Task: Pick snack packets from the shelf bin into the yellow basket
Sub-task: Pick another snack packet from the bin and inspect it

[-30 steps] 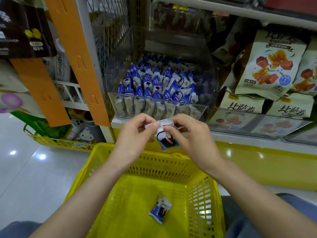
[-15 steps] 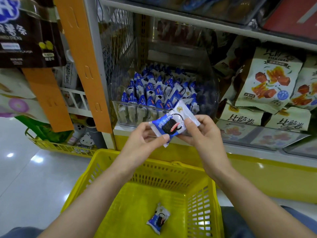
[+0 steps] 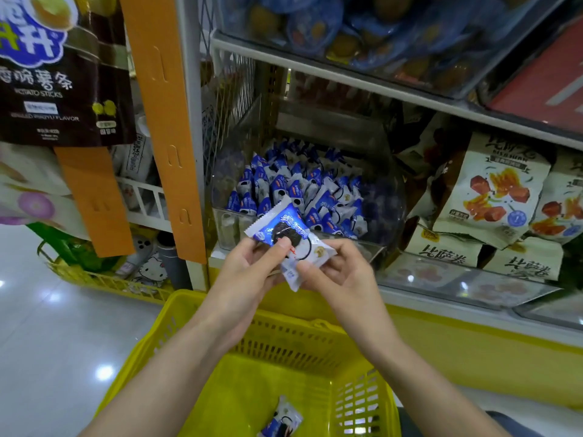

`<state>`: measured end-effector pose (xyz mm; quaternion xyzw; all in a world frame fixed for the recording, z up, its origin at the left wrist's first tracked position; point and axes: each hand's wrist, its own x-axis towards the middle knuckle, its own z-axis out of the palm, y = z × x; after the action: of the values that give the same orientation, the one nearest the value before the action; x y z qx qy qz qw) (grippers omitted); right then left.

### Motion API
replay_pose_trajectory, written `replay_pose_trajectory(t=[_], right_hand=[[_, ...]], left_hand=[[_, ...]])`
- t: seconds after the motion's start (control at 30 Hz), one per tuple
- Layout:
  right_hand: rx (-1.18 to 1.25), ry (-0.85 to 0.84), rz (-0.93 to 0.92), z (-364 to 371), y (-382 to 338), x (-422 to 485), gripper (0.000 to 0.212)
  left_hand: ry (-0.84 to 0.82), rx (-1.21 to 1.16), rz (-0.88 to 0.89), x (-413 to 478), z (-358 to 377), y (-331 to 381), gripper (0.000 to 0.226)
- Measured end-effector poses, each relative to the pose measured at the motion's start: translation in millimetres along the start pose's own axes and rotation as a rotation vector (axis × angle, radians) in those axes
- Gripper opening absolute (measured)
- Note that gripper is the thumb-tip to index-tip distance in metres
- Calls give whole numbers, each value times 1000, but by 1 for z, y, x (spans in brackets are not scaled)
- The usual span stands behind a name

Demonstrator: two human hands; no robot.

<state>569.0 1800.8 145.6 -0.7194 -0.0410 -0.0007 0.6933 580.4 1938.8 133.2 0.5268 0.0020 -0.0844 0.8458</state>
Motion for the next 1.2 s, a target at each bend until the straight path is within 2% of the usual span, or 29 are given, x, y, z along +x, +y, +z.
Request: replay_pose_trajectory(t=[0.1,0.2,0.27,0.33,0.43,0.5,0.67,0.77,0.83,0.93,1.03,1.13,1.2], right_hand=[[-178,-27,-112,-1,-14,14,19],[-373,115,-174,-16,-26,57,9],[-575,159,-98,-27,-26,92,14],[-782,126,53,-36,-19,123,28],[-1037,48,237,-42,-7,149,29],[-1189,0,295,-40,-3,159,32],[-1368,-107,324,-37,0,172,33],[-1397,-107,323,-37,-7,170,27],[-1382,-31,292,-35,-17,165,22],[-1320,95,121,-32,-40,153,16],[-1044,161,-98,-28,-67,137,18],[-632,63,-49,-12,-92,111,21],[-509,-69,3,3,-93,90,22]], left_hand=[[23,2,51,5,-7,9,44],[63,26,88,9,-14,19,50],[84,71,101,11,-17,22,51],[102,108,105,12,-19,23,47],[119,110,113,16,-20,25,40],[125,89,114,18,-21,26,32],[145,77,107,21,-21,27,21],[150,85,84,21,-21,27,24],[155,90,72,21,-22,27,23],[166,82,38,20,-23,29,23],[150,51,0,17,-22,31,26],[83,-53,-12,13,-21,34,48],[2,-67,-5,11,-21,35,60]])
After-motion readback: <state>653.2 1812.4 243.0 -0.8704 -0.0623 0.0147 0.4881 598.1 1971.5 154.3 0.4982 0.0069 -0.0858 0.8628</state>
